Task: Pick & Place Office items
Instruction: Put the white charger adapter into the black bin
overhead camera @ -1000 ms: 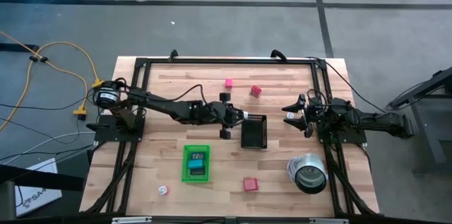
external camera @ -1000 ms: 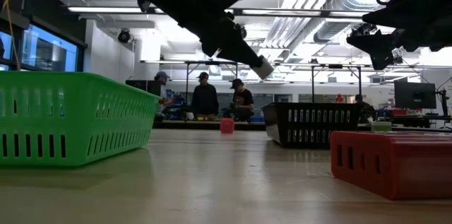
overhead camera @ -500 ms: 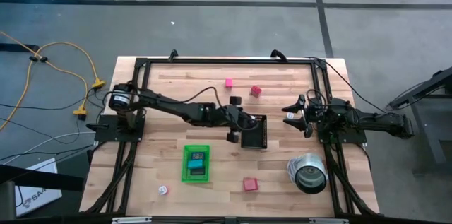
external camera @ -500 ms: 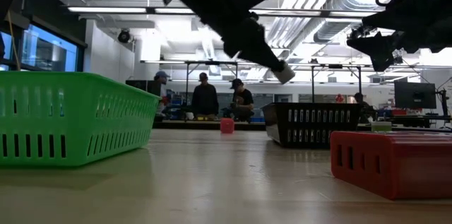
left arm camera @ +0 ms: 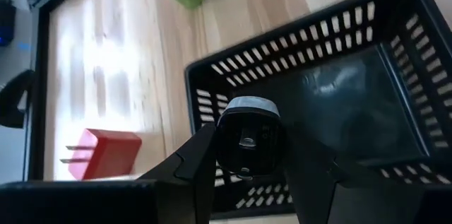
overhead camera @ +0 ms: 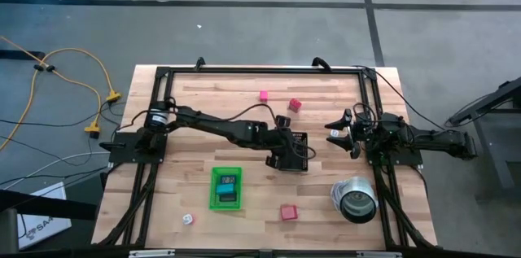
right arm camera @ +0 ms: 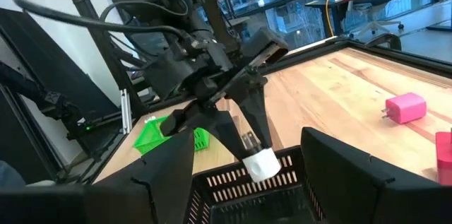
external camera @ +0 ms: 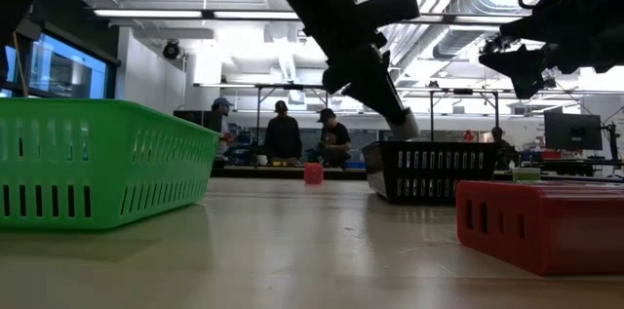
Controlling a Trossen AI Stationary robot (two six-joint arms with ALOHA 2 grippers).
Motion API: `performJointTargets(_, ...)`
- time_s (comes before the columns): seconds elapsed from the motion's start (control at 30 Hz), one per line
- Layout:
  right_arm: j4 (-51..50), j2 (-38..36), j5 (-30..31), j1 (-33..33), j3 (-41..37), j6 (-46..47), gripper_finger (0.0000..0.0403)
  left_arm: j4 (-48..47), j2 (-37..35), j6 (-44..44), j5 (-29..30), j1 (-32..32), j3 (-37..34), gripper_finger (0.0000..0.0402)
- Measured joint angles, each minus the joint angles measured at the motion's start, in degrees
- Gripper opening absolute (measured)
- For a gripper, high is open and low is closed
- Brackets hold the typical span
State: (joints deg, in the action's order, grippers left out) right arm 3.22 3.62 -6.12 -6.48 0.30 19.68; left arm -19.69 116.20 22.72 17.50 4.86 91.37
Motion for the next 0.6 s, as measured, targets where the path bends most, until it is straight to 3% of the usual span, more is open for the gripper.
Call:
performJointTargets(0.23,0.0,0.0,0.0,0.0,0.0,0.0,0.0248,-4.9,0.0,0.1,0.0,0.0,0.1,0.0127)
performJointTargets(0.6,0.0,0.0,0.0,0.0,0.0,0.0,0.0248,-4.9,0.2,6.5,-3.1,-1.0,0.1,0.0127)
